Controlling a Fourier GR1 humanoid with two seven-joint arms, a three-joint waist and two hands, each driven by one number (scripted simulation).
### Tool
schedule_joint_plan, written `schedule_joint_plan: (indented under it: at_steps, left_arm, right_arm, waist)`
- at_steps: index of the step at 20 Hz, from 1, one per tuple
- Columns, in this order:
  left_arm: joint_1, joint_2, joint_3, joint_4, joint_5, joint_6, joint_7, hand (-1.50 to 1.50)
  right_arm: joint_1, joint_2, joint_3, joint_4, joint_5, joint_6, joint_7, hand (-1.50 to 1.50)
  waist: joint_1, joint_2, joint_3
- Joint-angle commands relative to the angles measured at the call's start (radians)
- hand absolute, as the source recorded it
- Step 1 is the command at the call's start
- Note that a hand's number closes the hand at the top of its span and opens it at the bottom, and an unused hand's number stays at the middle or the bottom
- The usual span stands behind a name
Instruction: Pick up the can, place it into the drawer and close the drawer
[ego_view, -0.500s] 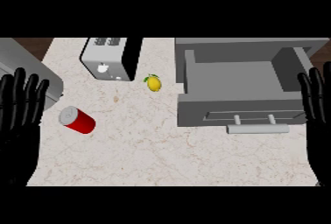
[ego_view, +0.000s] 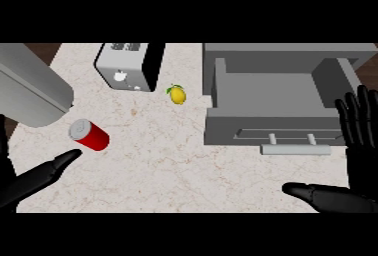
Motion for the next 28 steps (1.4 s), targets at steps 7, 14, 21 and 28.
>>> schedule_joint_plan:
  at_steps: [7, 14, 21, 28]
  left_arm:
    - [0.009, -0.016, -0.112, -0.076, -0.226, 0.256, 0.309, -1.5]
    - [-0.084, -0.015, -0.11, -0.014, -0.261, 0.27, 0.355, -1.5]
    - [-0.092, -0.015, -0.047, 0.139, -0.142, 0.247, 0.242, -1.5]
    - [-0.12, -0.016, -0.074, 0.353, -0.064, 0.355, 0.093, -1.5]
  right_arm:
    - [-0.015, -0.042, -0.087, 0.006, -0.052, -0.001, 0.14, -1.5]
    - [0.036, -0.034, -0.093, 0.026, -0.046, 0.027, 0.084, -1.5]
    - [0.094, -0.001, -0.05, -0.063, -0.041, 0.035, 0.123, -1.5]
    - [0.093, -0.04, -0.134, -0.028, -0.093, 0.086, 0.074, -1.5]
  waist:
    - [-0.007, -0.005, -0.002]
    - [-0.009, -0.005, -0.002]
    - [-0.009, -0.005, -0.002]
    - [-0.01, -0.005, -0.002]
